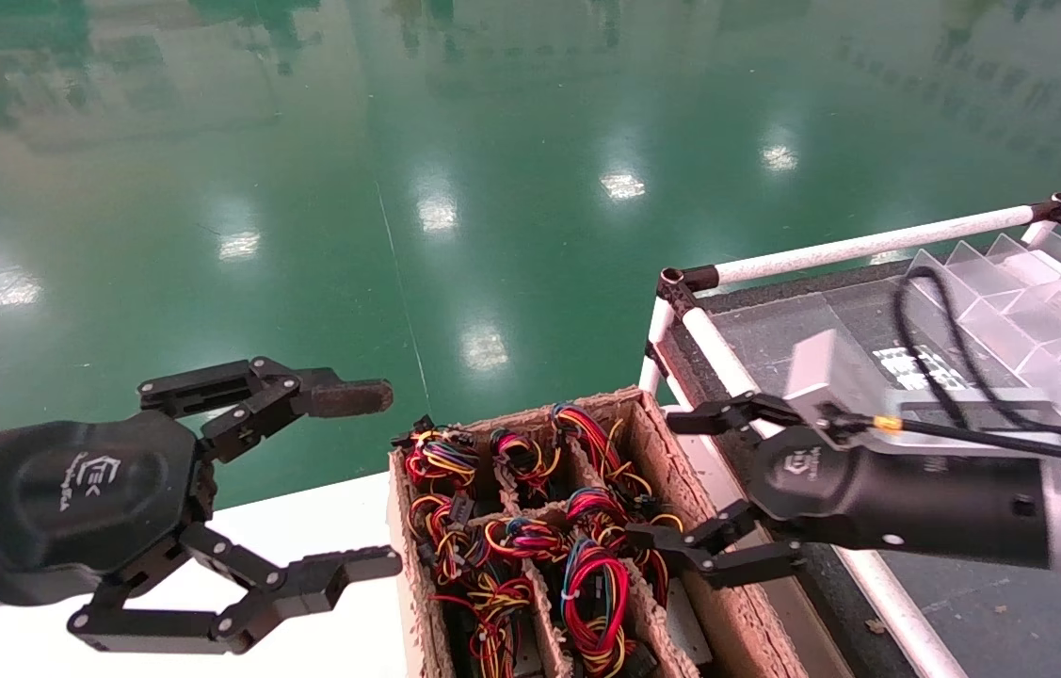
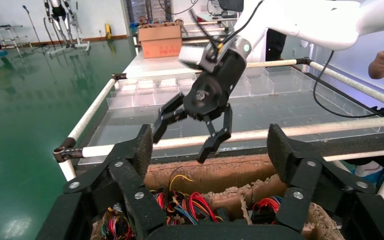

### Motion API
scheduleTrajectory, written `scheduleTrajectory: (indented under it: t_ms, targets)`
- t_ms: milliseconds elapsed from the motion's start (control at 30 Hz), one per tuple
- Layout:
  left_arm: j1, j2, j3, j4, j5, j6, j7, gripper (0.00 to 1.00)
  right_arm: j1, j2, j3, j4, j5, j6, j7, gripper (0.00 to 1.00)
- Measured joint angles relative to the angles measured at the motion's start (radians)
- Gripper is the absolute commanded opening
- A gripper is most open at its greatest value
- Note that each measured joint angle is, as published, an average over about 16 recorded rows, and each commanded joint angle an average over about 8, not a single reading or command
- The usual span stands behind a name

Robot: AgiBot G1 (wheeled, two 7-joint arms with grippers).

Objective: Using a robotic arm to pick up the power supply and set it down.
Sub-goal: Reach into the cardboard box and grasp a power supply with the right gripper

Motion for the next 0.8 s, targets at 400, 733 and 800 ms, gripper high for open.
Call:
scheduleTrajectory:
  t_ms: [400, 733, 800]
  targets:
    - [0.0, 0.0, 0.0, 0.0, 0.0, 0.0, 0.0, 1.0, 0.105, -0.114, -0.085, -0.182, -0.104, -0.048, 0.034, 0.5]
    - [0.0, 0.0, 0.0, 0.0, 0.0, 0.0, 0.0, 1.0, 0.11, -0.164, -0.095, -0.247, -0.125, -0.014, 0.011, 0.0]
    - [0.0, 0.0, 0.0, 0.0, 0.0, 0.0, 0.0, 1.0, 0.11, -0.172, -0.097, -0.252, -0.129, -0.007, 0.011, 0.0]
